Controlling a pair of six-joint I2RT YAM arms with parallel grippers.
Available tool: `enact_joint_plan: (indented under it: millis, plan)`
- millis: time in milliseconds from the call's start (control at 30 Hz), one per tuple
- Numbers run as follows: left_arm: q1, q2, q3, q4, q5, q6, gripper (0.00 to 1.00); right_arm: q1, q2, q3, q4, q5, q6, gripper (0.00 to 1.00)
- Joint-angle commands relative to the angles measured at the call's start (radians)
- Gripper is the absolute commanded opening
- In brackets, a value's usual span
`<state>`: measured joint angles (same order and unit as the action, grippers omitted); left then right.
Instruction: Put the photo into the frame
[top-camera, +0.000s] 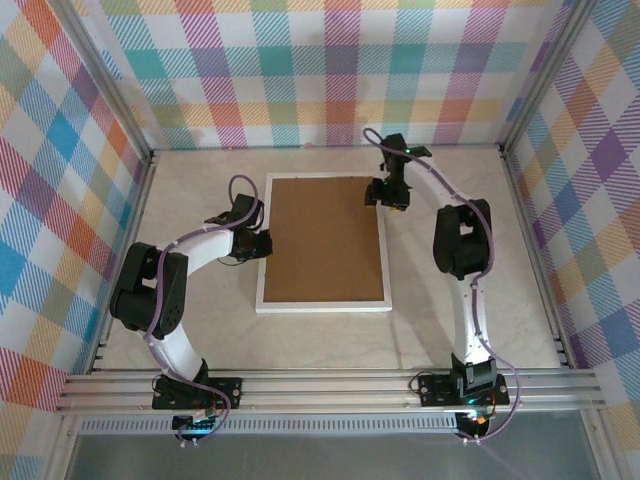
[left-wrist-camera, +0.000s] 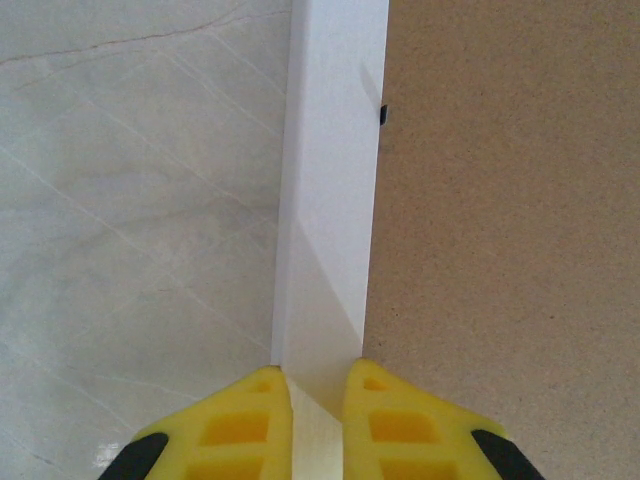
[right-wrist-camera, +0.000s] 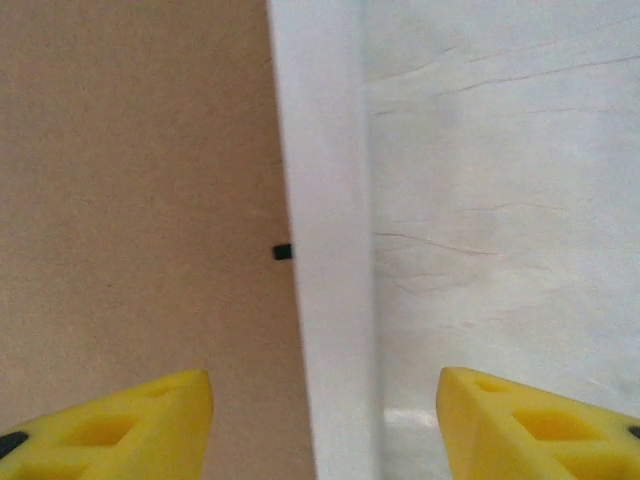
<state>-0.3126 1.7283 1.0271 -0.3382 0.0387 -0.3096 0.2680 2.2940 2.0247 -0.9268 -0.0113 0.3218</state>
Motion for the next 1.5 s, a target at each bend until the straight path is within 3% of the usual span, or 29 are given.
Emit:
enact_joint_plan:
  millis: [0, 233, 533, 800, 1467]
  plan:
    - [-0.026, 0.013, -0.006, -0.060, 0.022, 0.001, 0.13, -0.036, -0.067, -0.038, 0.004, 0.009, -0.017, 0.62]
    - [-0.026, 0.013, -0.001, -0.069, 0.023, 0.002, 0.13, -0.042, -0.055, -0.076, 0.006, -0.017, -0.015, 0.62]
    - [-0.027, 0.004, 0.003, -0.071, 0.023, 0.003, 0.11, -0.038, -0.231, -0.360, 0.081, -0.091, -0.032, 0.61]
    - [-0.026, 0.009, 0.006, -0.071, 0.037, 0.000, 0.01, -0.028, -0.321, -0.504, 0.125, -0.110, -0.020, 0.61]
    - [-0.028, 0.010, 0.007, -0.073, 0.040, -0.003, 0.00, -0.006, -0.253, -0.535, 0.164, -0.087, 0.003, 0.62]
